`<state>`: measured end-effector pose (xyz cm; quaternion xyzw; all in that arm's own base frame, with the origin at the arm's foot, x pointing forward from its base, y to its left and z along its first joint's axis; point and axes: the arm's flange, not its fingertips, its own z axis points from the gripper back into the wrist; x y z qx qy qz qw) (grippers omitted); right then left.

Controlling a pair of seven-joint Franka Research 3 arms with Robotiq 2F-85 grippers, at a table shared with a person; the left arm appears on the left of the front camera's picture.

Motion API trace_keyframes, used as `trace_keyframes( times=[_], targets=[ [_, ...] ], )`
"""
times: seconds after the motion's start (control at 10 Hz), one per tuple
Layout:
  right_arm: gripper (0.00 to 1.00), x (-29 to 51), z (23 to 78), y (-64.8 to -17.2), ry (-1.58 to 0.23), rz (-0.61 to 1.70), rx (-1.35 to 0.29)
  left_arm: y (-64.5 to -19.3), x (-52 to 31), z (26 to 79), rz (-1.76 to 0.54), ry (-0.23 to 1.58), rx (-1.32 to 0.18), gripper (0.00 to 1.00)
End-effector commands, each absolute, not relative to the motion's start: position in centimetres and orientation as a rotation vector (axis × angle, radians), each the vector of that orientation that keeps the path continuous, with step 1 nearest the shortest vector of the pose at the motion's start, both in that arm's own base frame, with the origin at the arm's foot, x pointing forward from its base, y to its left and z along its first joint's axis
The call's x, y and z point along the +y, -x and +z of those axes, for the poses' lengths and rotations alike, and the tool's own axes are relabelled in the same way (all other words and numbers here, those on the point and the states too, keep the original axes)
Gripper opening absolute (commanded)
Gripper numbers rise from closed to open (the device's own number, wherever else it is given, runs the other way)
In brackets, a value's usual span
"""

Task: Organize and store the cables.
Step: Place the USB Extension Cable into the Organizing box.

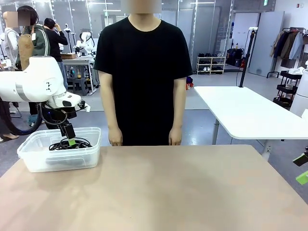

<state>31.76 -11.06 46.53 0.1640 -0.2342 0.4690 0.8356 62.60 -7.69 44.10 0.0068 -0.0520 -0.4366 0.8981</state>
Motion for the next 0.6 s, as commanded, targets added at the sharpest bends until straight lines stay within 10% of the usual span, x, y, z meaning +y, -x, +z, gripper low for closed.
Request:
trace_keyframes(
  times=[0.0,0.5],
  targets=[
    [1.00,-11.04,46.60,-31.87,-0.354,0.976,-0.497,-62.74,-7.58,44.18,-0.904,-0.018,-0.105,1.00],
    [1.00,-11.04,46.60,-31.87,-0.354,0.976,-0.497,-62.74,-7.58,44.18,-0.904,-0.018,-0.105,1.00]
  ],
)
